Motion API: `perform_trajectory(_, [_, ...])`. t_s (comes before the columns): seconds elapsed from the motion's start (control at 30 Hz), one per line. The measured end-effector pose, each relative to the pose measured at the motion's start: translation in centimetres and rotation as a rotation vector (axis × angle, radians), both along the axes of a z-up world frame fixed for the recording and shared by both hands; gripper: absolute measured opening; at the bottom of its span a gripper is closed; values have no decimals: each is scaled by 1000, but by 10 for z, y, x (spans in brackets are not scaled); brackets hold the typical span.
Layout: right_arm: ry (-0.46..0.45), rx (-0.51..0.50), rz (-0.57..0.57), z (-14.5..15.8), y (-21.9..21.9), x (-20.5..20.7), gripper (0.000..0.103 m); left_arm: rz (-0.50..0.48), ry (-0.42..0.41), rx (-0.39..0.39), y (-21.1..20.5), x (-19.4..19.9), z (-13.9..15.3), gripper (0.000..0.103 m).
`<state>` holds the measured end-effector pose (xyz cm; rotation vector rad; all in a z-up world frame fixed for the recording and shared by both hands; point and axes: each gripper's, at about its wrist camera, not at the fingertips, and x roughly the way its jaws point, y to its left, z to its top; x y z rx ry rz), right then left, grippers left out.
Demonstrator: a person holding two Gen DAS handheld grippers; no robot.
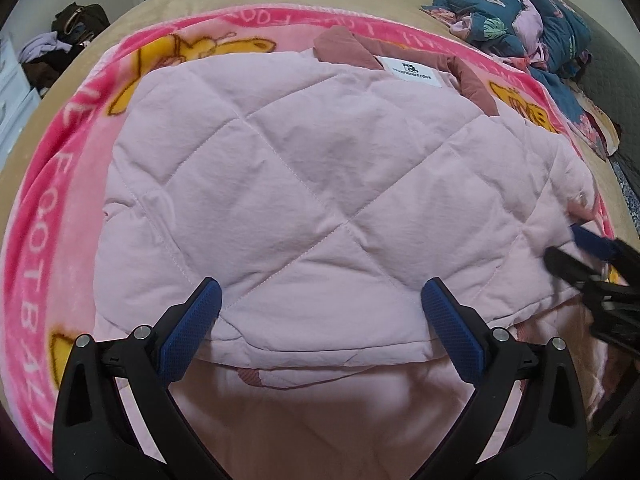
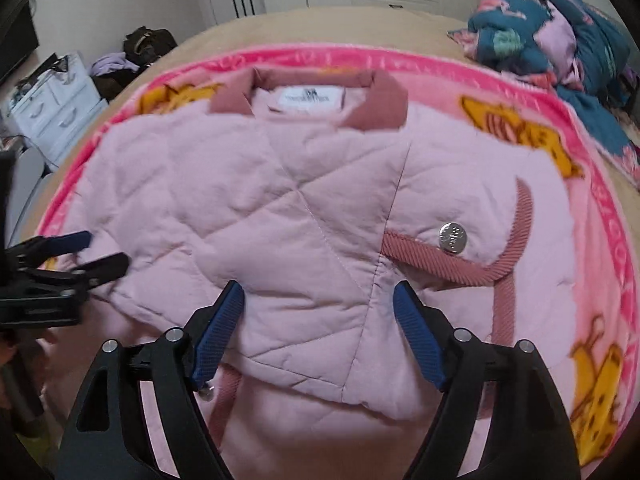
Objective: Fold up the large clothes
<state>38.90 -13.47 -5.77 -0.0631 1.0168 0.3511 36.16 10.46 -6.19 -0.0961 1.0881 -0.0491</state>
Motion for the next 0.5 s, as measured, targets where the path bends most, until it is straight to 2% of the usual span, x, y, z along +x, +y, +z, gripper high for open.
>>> perform_trajectory(0.17, [-25, -14, -8, -13, 2, -1, 81, -1, -1, -7, 2, 1, -1, 95])
perform_trajectory(0.5, [8, 50, -38, -6, -7, -4, 81, 5, -16, -6, 0, -2, 2, 95])
